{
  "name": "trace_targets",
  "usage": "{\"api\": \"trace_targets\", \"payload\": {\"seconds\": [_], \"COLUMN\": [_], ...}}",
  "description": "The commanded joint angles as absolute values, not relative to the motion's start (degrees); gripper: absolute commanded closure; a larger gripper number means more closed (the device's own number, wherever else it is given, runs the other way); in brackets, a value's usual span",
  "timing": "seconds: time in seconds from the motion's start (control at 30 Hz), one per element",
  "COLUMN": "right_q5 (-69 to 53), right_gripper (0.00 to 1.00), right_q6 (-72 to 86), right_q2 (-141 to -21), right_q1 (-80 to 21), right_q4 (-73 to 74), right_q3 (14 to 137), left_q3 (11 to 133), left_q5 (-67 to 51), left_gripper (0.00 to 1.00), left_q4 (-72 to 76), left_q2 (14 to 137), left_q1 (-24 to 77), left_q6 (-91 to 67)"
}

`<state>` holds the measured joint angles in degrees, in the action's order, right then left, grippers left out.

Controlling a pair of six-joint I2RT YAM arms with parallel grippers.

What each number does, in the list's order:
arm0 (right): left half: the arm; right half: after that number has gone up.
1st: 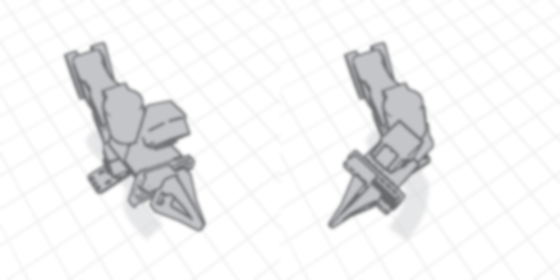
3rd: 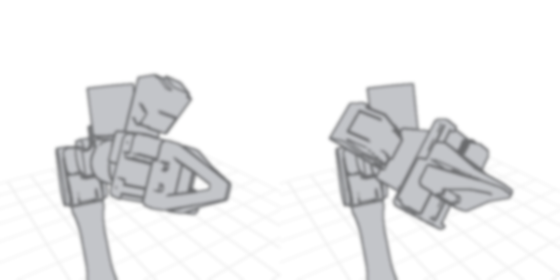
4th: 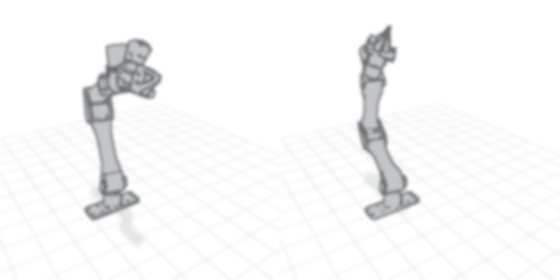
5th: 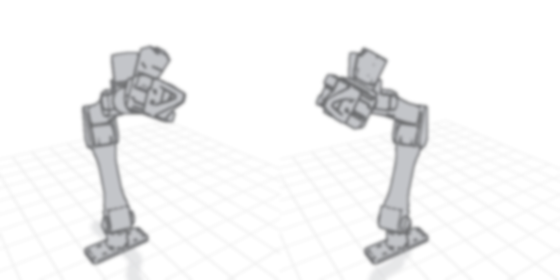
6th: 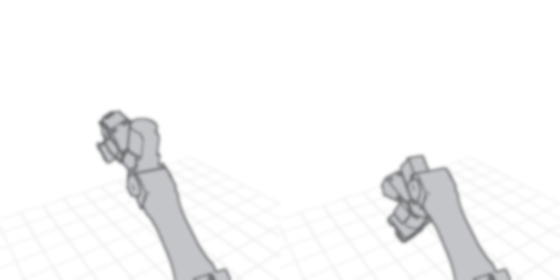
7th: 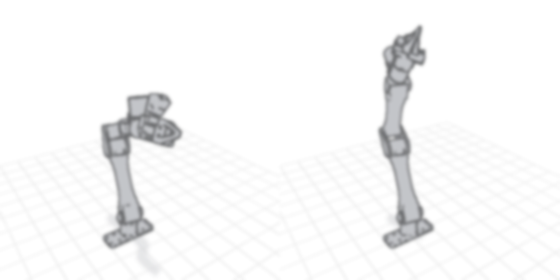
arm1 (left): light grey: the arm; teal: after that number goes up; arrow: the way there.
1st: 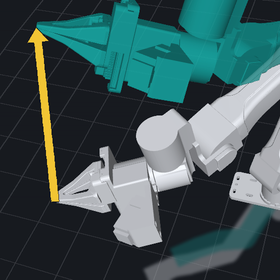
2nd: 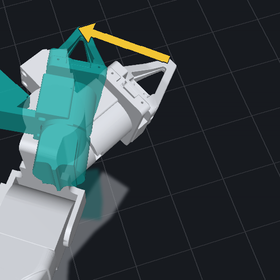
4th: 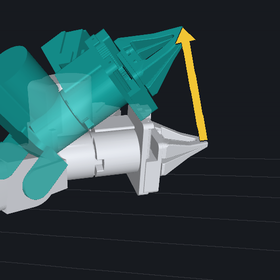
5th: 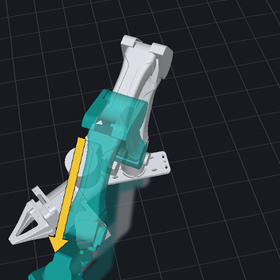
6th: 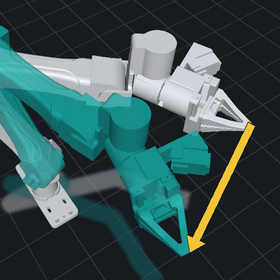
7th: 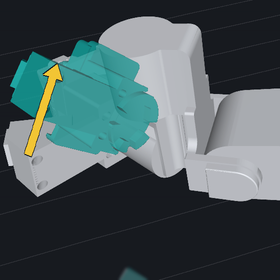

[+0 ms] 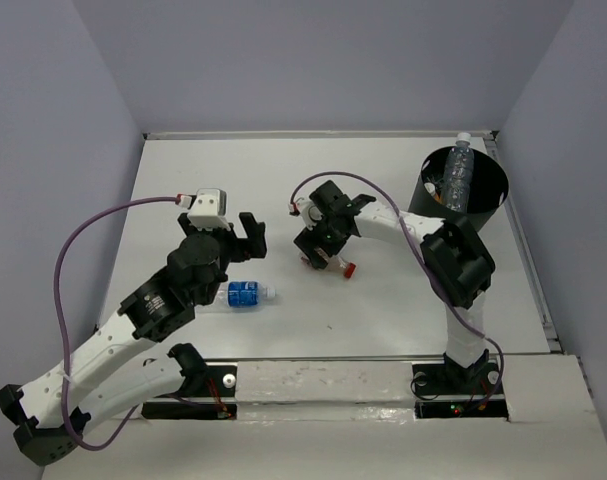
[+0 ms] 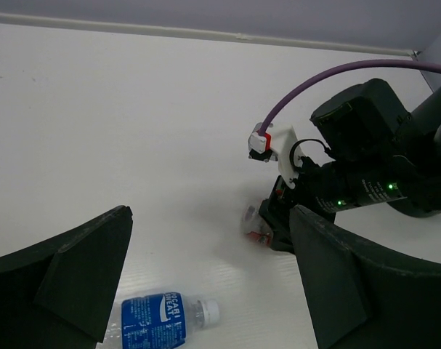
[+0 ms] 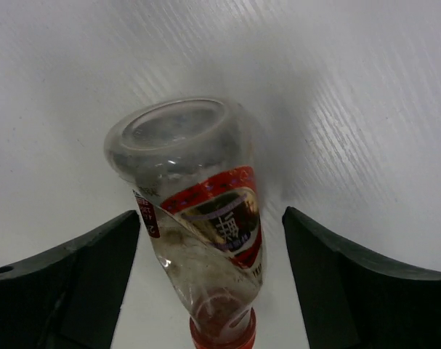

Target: Put the plastic bottles in the bin

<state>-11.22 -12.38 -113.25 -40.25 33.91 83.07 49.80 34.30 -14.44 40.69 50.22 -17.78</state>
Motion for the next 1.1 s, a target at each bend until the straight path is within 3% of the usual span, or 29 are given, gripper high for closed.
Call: {"api": "trace_targets", "payload": {"seconds": [0.0,0.03,0.1,0.2,0.3,0.6,0.7,0.8,0.87,0.9,0.93,1.0,1.07], "right_q5": [-11.4,-11.3,-10.9,-9.2,-4.0,18.3,16.9,7.4,0.4,0.5,2.5,5.8,7.9], "right_gripper": [0.24,0.46,0.65,0.75,0.95,1.0,1.0,0.83,0.64,0.53,0.3,0.12,0.07], "right_q6": [-13.0,-12.2,-11.4,-9.3,-6.0,-0.3,4.4,9.2,14.5,16.2,18.6,26.8,31.4], "right_q2": [-113.4,-113.0,-110.8,-107.2,-97.4,-73.8,-69.4,-70.7,-70.8,-70.7,-71.7,-74.6,-76.2], "right_q1": [-40.7,-40.7,-40.7,-40.7,-40.7,-35.8,-29.5,-28.7,-33.5,-36.3,-38.4,-42.4,-43.8], "right_q4": [29.5,28.8,27.0,25.5,24.3,22.8,25.4,30.4,30.2,28.4,25.2,19.8,14.3], "right_q3": [85.6,85.3,84.5,83.6,82.5,85.3,85.9,86.4,81.5,78.9,76.2,67.5,63.0], "left_q3": [49.2,49.2,49.0,49.0,48.8,48.6,48.7,48.7,48.7,48.7,48.8,48.7,48.7], "left_q5": [31.1,30.9,30.6,29.9,28.7,26.1,25.6,25.5,25.5,25.6,25.6,24.7,23.7], "left_gripper": [0.01,0.01,0.01,0.01,0.01,0.01,0.01,0.01,0.01,0.01,0.01,0.01,0.01], "left_q4": [-11.0,-11.0,-10.8,-10.8,-10.5,-10.2,-10.1,-10.2,-10.5,-10.5,-10.5,-10.2,-10.0], "left_q2": [40.4,40.5,40.5,40.6,40.4,38.0,37.5,37.8,38.1,38.1,38.2,38.7,38.9], "left_q1": [49.0,48.9,48.9,48.7,48.3,48.1,48.0,47.9,47.8,47.8,47.7,46.7,46.1], "left_q6": [-16.2,-16.2,-16.0,-15.7,-15.6,-15.6,-15.8,-15.7,-15.8,-15.8,-15.8,-15.8,-15.7]}}
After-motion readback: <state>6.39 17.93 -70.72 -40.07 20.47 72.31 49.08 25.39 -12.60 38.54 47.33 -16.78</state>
